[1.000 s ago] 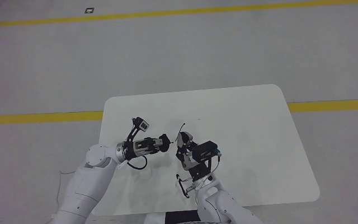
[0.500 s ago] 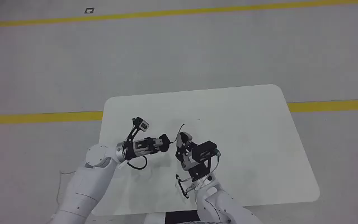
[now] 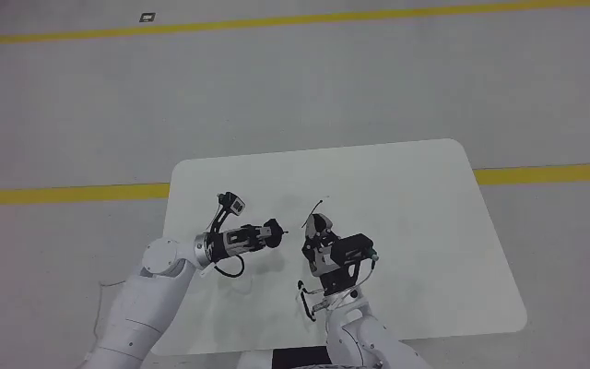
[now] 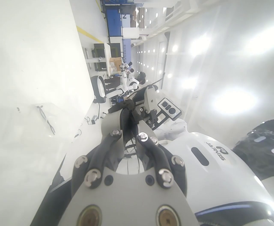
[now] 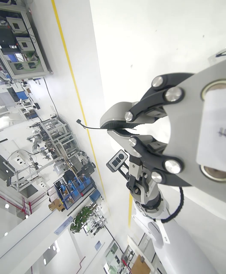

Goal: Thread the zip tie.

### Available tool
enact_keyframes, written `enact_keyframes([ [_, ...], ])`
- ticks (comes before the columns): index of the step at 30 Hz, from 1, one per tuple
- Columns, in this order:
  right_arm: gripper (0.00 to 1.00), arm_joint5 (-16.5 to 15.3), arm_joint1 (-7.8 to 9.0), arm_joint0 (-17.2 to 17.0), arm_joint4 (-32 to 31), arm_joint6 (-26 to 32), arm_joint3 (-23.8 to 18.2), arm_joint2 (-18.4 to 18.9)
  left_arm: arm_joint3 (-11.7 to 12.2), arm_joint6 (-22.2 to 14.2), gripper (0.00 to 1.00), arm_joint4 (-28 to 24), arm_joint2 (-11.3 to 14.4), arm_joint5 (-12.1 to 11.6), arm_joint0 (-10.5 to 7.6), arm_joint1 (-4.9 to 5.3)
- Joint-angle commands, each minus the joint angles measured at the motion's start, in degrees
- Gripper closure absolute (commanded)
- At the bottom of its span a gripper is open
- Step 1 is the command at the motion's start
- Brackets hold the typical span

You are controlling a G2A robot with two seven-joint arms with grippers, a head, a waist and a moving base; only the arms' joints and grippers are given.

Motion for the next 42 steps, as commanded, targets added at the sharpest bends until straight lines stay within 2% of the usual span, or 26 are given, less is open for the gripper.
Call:
enact_keyframes([
  [1,1.0,0.0,-0.12,-0.1,0.0,0.0,0.0,0.2,-0.2,0.9,1.0,1.1,0.0,0.0,0.09,-0.02],
  [13,1.0,0.0,-0.78,1.1,-0.2,0.5,2.1,-1.0,-2.9,3.8,1.0,3.0,-1.1,0.0,1.84,-0.74],
  [42,1.0,0.0,-1.14,4.4,2.7,-0.2,4.1,-3.7,-3.0,3.7,1.0,3.1,-1.2,0.0,1.92,-0.81],
])
